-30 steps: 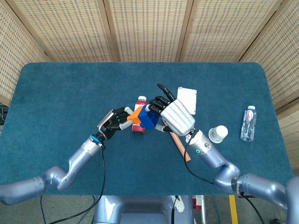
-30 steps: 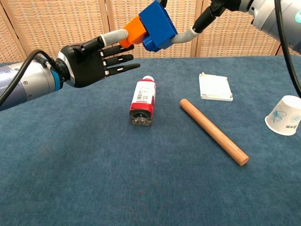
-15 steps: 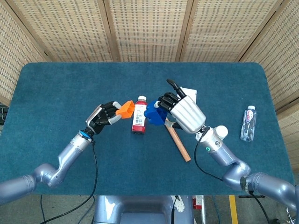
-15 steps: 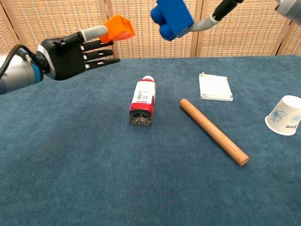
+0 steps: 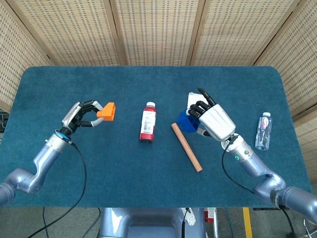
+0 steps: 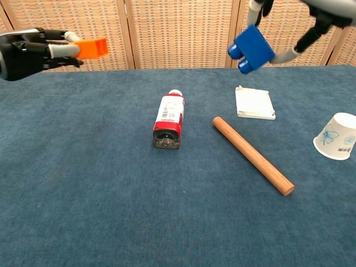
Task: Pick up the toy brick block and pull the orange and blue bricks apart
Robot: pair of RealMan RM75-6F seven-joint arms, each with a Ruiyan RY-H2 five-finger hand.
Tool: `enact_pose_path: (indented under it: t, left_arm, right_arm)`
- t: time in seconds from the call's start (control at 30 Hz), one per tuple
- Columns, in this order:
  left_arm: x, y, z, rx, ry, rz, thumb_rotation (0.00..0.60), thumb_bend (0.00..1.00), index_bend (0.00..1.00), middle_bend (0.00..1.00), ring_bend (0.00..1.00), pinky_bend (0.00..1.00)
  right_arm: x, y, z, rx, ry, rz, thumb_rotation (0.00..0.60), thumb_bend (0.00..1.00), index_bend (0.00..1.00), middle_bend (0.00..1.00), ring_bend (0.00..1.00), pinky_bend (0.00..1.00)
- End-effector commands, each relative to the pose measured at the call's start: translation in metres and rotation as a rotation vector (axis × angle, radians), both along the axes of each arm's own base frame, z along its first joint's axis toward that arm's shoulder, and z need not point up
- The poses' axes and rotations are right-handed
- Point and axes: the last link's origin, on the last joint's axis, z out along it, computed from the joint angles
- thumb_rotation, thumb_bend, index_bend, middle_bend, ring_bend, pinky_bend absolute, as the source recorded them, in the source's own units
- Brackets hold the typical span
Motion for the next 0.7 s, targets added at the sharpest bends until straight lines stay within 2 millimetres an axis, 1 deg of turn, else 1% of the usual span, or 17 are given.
enact_pose_path:
  t: [0.03, 0.1, 0.13, 0.17, 0.23, 0.27, 0.3, 0.37, 0.5, 0.6, 0.7]
  left_arm:
    - [-0.048, -0.001, 0.027, 0.187, 0.480, -0.048, 0.600, 0.48, 0.65, 0.56, 0.50, 0.07]
    - [-0.056, -0.004, 0.027, 0.206, 0.541, -0.035, 0.600, 0.48, 0.61, 0.54, 0.50, 0.07]
    - [-0.059, -0.005, 0.026, 0.210, 0.558, -0.023, 0.600, 0.48, 0.58, 0.51, 0.49, 0.06]
    - [-0.063, -0.007, 0.024, 0.212, 0.570, -0.010, 0.600, 0.44, 0.51, 0.45, 0.43, 0.05]
    - [-0.068, -0.009, 0.021, 0.218, 0.593, 0.001, 0.600, 0.32, 0.33, 0.29, 0.27, 0.01]
    - [-0.070, -0.010, 0.019, 0.214, 0.597, 0.002, 0.600, 0.24, 0.21, 0.18, 0.17, 0.00]
    - [-0.071, -0.012, 0.017, 0.204, 0.597, 0.003, 0.600, 0.17, 0.11, 0.09, 0.09, 0.00]
    - [-0.072, -0.014, 0.015, 0.191, 0.593, 0.000, 0.600, 0.10, 0.01, 0.01, 0.02, 0.00]
    - [-0.072, -0.018, 0.018, 0.207, 0.593, -0.014, 0.600, 0.01, 0.00, 0.00, 0.00, 0.00]
    - [-0.073, -0.025, 0.027, 0.243, 0.587, -0.021, 0.600, 0.00, 0.00, 0.00, 0.00, 0.00]
    - [-0.075, -0.039, 0.039, 0.290, 0.597, -0.025, 0.600, 0.00, 0.00, 0.00, 0.00, 0.00]
  right_arm:
    - [-0.017, -0.001, -0.012, 0.016, 0.063, -0.053, 0.600, 0.07, 0.30, 0.35, 0.26, 0.03]
    - [-0.023, -0.003, -0.015, 0.024, 0.089, -0.089, 0.600, 0.00, 0.22, 0.28, 0.17, 0.03]
    - [-0.025, -0.003, -0.017, 0.032, 0.088, -0.109, 0.600, 0.00, 0.19, 0.24, 0.12, 0.02]
    - [-0.026, -0.003, -0.018, 0.037, 0.077, -0.122, 0.600, 0.00, 0.17, 0.21, 0.09, 0.02]
    - [-0.028, -0.002, -0.017, 0.046, 0.061, -0.149, 0.600, 0.00, 0.12, 0.12, 0.02, 0.00]
    - [-0.029, -0.002, -0.016, 0.047, 0.060, -0.156, 0.600, 0.00, 0.11, 0.10, 0.01, 0.00]
    - [-0.030, -0.002, -0.015, 0.045, 0.061, -0.161, 0.600, 0.00, 0.10, 0.08, 0.00, 0.00]
    - [-0.032, 0.000, -0.012, 0.040, 0.059, -0.168, 0.600, 0.00, 0.09, 0.06, 0.00, 0.00]
    - [-0.037, 0.011, -0.002, 0.026, 0.031, -0.180, 0.600, 0.00, 0.05, 0.02, 0.00, 0.00]
    - [-0.050, 0.026, 0.008, 0.009, -0.004, -0.198, 0.600, 0.00, 0.02, 0.00, 0.00, 0.00]
    - [-0.068, 0.041, 0.023, -0.028, -0.044, -0.229, 0.600, 0.00, 0.01, 0.00, 0.00, 0.00]
